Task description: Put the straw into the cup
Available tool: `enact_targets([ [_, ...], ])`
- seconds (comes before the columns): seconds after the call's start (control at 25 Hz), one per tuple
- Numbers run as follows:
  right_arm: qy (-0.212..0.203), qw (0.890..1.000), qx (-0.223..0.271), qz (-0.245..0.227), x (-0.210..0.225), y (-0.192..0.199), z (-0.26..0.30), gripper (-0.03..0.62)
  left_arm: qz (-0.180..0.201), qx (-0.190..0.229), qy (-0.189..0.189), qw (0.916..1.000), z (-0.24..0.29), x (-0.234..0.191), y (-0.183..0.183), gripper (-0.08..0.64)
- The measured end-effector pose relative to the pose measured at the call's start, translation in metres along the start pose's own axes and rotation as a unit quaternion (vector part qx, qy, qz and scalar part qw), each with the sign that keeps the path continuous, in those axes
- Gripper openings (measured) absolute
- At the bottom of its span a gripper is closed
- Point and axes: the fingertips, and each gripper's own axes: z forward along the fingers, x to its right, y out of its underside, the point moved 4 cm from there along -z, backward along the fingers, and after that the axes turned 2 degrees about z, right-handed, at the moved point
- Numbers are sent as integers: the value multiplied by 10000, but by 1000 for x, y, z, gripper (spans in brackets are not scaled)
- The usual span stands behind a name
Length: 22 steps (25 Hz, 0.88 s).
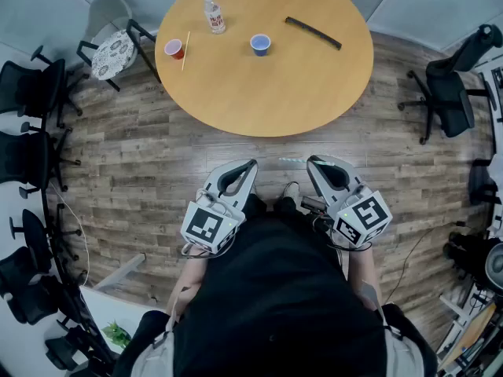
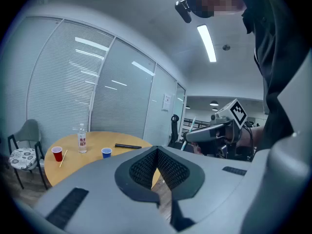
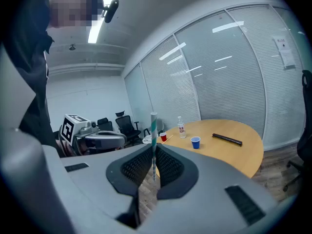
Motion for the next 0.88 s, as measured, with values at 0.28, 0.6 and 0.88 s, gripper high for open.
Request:
enact_targets([
  [0.28, 74, 9999, 3, 84, -2, 2, 7, 29, -26, -29, -59, 10000, -6, -10, -2, 9],
  [0.6, 172, 9996, 99, 195, -8, 1, 18, 29, -62, 15, -84, 9999, -16, -22, 2, 10],
  [0.88, 472, 9982, 122, 353, -9, 3, 30, 29, -60, 8, -179, 9998, -29, -41, 4, 9],
])
